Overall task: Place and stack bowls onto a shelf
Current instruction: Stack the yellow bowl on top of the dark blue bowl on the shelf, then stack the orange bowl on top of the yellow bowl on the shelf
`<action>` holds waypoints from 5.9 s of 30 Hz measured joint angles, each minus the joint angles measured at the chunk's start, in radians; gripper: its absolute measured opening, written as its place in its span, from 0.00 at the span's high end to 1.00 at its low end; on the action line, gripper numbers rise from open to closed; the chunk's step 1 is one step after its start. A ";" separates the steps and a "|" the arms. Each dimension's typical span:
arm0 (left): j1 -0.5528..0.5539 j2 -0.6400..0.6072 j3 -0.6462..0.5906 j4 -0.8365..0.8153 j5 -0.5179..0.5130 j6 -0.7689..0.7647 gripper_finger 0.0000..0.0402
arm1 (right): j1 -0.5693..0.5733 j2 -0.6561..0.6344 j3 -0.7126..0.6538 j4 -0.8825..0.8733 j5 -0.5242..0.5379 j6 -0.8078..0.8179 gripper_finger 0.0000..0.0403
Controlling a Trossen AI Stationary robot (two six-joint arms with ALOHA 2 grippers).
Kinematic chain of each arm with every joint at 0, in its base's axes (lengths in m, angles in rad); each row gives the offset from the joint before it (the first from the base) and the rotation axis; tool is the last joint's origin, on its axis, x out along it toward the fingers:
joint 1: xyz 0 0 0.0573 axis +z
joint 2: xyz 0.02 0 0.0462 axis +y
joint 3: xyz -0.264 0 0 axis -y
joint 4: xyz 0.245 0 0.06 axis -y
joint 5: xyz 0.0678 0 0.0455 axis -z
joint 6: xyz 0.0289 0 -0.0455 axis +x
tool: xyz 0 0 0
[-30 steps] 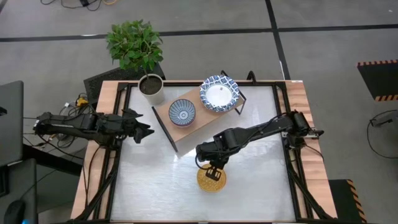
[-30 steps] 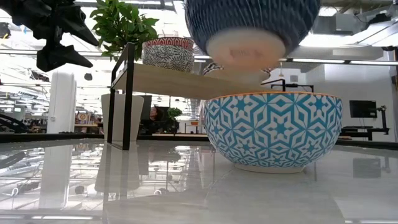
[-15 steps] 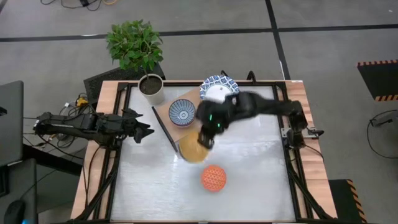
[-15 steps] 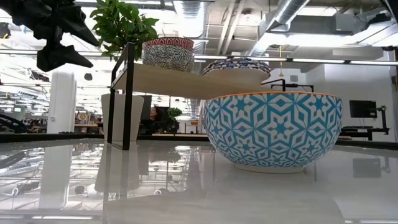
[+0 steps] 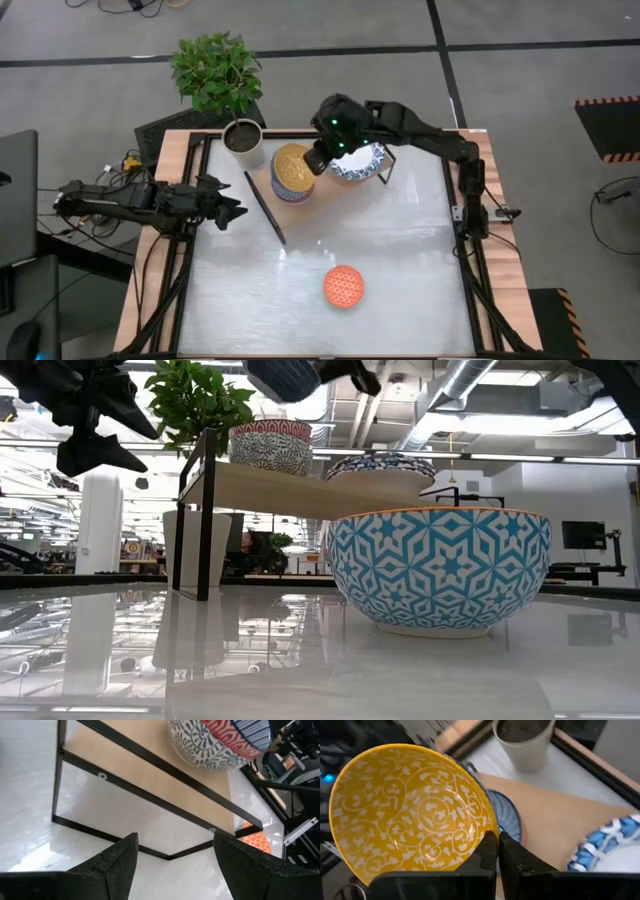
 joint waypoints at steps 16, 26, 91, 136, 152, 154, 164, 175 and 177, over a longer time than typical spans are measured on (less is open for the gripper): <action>0.000 0.000 0.000 0.001 -0.036 0.002 0.39 | -0.053 0.078 0.004 -0.012 -0.056 -0.040 0.94; 0.000 0.000 0.000 0.001 -0.036 0.000 0.39 | -0.059 0.105 0.000 -0.047 -0.079 -0.053 0.94; 0.000 0.000 0.000 -0.029 -0.004 0.007 0.39 | 0.481 -0.027 -0.965 0.326 -0.035 0.167 0.43; 0.000 0.000 0.000 -0.052 -0.012 0.000 0.39 | -0.026 -0.141 -0.080 -0.016 -0.073 0.005 0.91; 0.000 0.000 0.000 -0.072 -0.026 -0.001 0.39 | -0.068 0.011 -0.079 0.118 -0.110 -0.008 0.91; 0.000 0.000 0.000 -0.071 -0.026 -0.001 0.39 | -0.068 0.030 -0.079 0.107 -0.119 -0.010 0.91; 0.000 0.000 0.000 -0.074 -0.027 -0.001 0.39 | -0.078 0.054 -0.080 0.048 -0.144 -0.016 0.91; 0.000 0.000 0.000 -0.074 -0.035 0.000 0.39 | -0.083 0.054 -0.079 0.038 -0.134 -0.014 0.78; 0.000 0.000 0.000 -0.074 -0.035 0.000 0.39 | -0.085 0.054 -0.079 0.034 -0.134 -0.014 0.73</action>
